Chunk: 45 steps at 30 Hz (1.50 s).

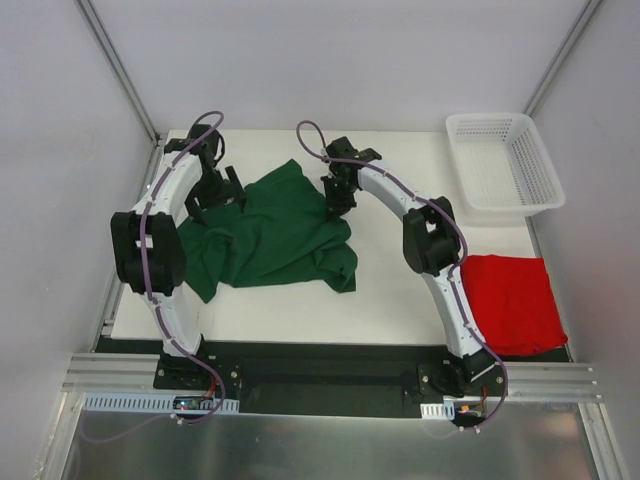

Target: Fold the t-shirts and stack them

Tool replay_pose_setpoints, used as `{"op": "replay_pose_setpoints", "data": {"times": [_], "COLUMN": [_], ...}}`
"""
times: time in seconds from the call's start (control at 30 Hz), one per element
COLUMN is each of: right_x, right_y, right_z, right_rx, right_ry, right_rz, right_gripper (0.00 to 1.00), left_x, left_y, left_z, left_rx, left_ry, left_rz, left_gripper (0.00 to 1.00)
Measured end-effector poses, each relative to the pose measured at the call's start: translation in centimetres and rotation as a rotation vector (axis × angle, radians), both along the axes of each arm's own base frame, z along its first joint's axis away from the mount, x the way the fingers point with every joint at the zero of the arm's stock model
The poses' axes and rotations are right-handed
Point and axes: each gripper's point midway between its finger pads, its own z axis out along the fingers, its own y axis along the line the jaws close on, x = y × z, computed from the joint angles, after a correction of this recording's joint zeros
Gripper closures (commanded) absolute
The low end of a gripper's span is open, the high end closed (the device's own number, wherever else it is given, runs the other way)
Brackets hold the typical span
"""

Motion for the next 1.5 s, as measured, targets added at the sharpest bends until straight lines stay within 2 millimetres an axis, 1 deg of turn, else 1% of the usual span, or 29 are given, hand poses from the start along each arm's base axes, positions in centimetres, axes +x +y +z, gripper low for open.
{"op": "replay_pose_setpoints", "data": {"times": [0.07,0.17,0.23,0.3,0.4,0.47,0.53,0.6,0.63,0.67,0.7,0.73,0.77,0.8,0.83,0.87,0.9,0.93,0.97,1.03,1.1,1.13,1.2,1.23,1.3,1.33,1.37,1.47,1.5], "right_x": [0.4,1.1,1.1,1.0,0.3,-0.8,-2.8,-6.3,-8.2,-10.6,-13.2,-16.6,-20.5,-23.4,-26.8,-30.0,-32.2,-33.6,-33.9,-33.0,-30.6,-28.8,-26.1,-25.0,-23.1,-22.3,-21.6,-19.2,-18.3], "right_y": [0.5,0.9,0.8,0.6,0.5,0.3,0.1,0.3,0.4,0.5,0.6,0.4,-0.2,-0.8,-1.6,-2.7,-3.8,-4.7,-5.2,-5.3,-4.7,-4.5,-4.7,-5.1,-5.3,-5.3,-5.3,-4.5,-4.3], "right_z": [0.4,1.4,2.0,3.4,6.9,10.3,14.3,18.6,19.8,20.9,21.3,21.0,20.0,18.9,17.3,15.9,14.7,14.1,14.2,15.4,17.6,18.8,19.9,20.0,19.0,17.9,16.5,11.4,9.3], "right_rx": [0.021,0.039,0.039,0.044,0.069,0.094,0.130,0.182,0.196,0.215,0.232,0.238,0.223,0.206,0.180,0.138,0.092,0.057,0.045,0.065,0.119,0.139,0.155,0.144,0.114,0.092,0.068,-0.013,-0.047], "right_ry": [-0.008,-0.040,-0.050,-0.064,-0.095,-0.119,-0.147,-0.164,-0.158,-0.143,-0.116,-0.068,0.015,0.090,0.182,0.290,0.373,0.434,0.459,0.432,0.335,0.250,0.118,0.070,0.004,-0.007,0.001,0.047,0.070], "right_rz": [-0.013,-0.018,-0.020,-0.022,-0.018,-0.007,0.021,0.081,0.112,0.158,0.211,0.272,0.336,0.382,0.439,0.481,0.505,0.518,0.509,0.488,0.448,0.418,0.362,0.333,0.291,0.276,0.263,0.236,0.226], "right_gripper": [0.99,0.99,0.99,0.99,0.99,0.99,0.99,0.99,0.98,0.98,0.97,0.87,0.73,0.47,0.31,0.25,0.13,0.04,0.04,0.04,0.04,0.04,0.04,0.04,0.04,0.04,0.04,0.04,0.04], "left_x": [-1.1,-1.9,-2.2,-2.4,-2.8,-2.9,-3.0,-2.9,-2.8,-2.7,-2.7,-2.7,-2.7,-2.7,-2.7,-2.7,-2.7,-2.7,-2.7,-2.7,-2.8,-2.8,-2.8,-2.8,-2.8,-2.9,-2.9,-3.5,-3.7], "left_y": [-0.1,-0.3,-0.4,-0.5,-0.8,-0.9,-1.0,-1.2,-1.3,-1.3,-1.3,-1.4,-1.4,-1.4,-1.5,-1.5,-1.6,-1.6,-1.7,-1.7,-1.7,-1.7,-1.7,-1.7,-1.7,-1.7,-1.8,-1.7,-1.7], "left_z": [0.2,0.8,1.0,0.9,0.4,0.2,0.1,0.1,0.1,0.1,0.2,0.2,0.2,0.2,0.2,0.3,0.3,0.5,0.6,0.9,1.3,1.5,1.9,2.1,2.3,2.4,2.4,2.3,2.2], "left_rx": [-0.009,-0.023,-0.032,-0.040,-0.055,-0.059,-0.063,-0.075,-0.080,-0.082,-0.085,-0.086,-0.087,-0.089,-0.091,-0.095,-0.099,-0.102,-0.103,-0.103,-0.103,-0.103,-0.104,-0.106,-0.108,-0.110,-0.111,-0.112,-0.112], "left_ry": [-0.003,-0.022,-0.031,-0.037,-0.026,-0.021,-0.020,-0.025,-0.028,-0.030,-0.031,-0.031,-0.031,-0.031,-0.033,-0.033,-0.035,-0.038,-0.042,-0.051,-0.062,-0.068,-0.081,-0.086,-0.094,-0.095,-0.098,-0.096,-0.093], "left_rz": [-0.002,-0.007,-0.010,-0.012,-0.016,-0.017,-0.018,-0.021,-0.022,-0.023,-0.023,-0.024,-0.024,-0.024,-0.025,-0.026,-0.027,-0.029,-0.030,-0.033,-0.034,-0.035,-0.036,-0.036,-0.037,-0.037,-0.038,-0.038,-0.037], "left_gripper": [0.00,0.01,0.01,0.01,0.01,0.01,0.01,0.01,0.01,0.01,0.01,0.01,0.01,0.01,0.01,0.01,0.01,0.01,0.01,0.01,0.01,0.01,0.01,0.01,0.01,0.01,0.01,0.01,0.01]}}
